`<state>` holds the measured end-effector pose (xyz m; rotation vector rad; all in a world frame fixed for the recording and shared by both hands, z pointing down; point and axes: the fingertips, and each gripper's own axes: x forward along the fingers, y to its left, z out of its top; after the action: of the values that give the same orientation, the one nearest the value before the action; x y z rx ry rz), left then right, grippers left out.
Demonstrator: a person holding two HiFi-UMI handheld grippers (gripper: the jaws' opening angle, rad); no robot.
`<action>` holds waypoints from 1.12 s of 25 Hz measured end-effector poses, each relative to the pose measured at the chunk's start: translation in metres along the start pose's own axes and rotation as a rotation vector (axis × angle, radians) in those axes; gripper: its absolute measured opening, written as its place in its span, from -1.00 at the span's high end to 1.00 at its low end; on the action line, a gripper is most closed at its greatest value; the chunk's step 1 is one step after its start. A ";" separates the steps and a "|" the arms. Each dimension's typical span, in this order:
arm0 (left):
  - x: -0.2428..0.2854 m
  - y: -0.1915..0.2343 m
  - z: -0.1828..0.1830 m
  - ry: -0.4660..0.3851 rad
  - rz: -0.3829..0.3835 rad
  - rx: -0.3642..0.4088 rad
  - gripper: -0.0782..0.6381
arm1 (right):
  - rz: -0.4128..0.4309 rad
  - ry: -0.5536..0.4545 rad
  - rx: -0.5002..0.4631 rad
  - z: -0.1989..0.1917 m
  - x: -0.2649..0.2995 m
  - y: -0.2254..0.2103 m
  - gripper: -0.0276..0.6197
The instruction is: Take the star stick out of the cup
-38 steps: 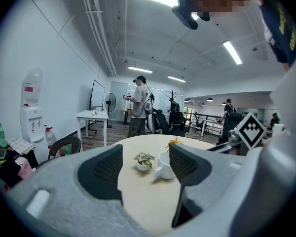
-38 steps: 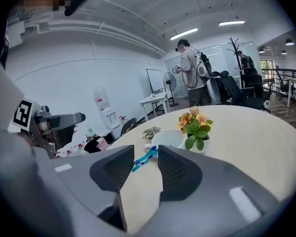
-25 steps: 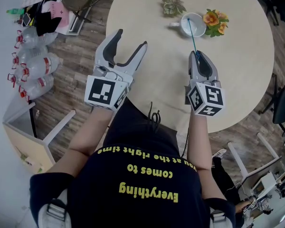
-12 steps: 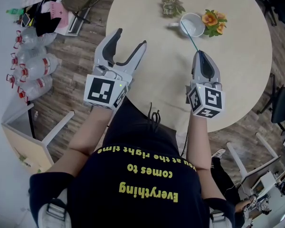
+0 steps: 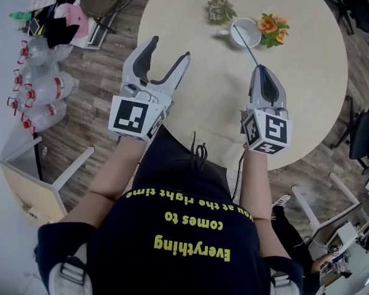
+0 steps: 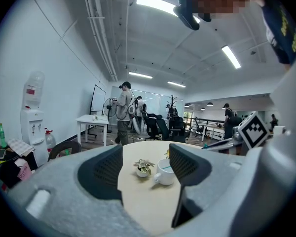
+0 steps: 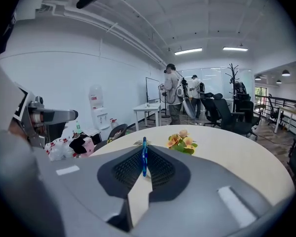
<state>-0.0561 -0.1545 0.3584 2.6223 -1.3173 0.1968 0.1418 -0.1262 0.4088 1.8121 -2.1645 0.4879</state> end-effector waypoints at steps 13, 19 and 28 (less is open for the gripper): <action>-0.016 -0.020 0.022 -0.045 -0.033 0.033 -0.04 | -0.046 -0.113 -0.019 0.041 -0.050 -0.006 0.82; -0.025 -0.032 0.036 -0.075 -0.047 0.053 -0.04 | -0.066 -0.183 -0.004 0.061 -0.079 -0.010 0.82; -0.039 -0.054 0.060 -0.131 -0.071 0.086 -0.04 | -0.097 -0.323 -0.036 0.093 -0.130 -0.011 0.82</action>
<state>-0.0347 -0.1068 0.2854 2.7919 -1.2800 0.0743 0.1759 -0.0516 0.2712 2.0839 -2.2514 0.1396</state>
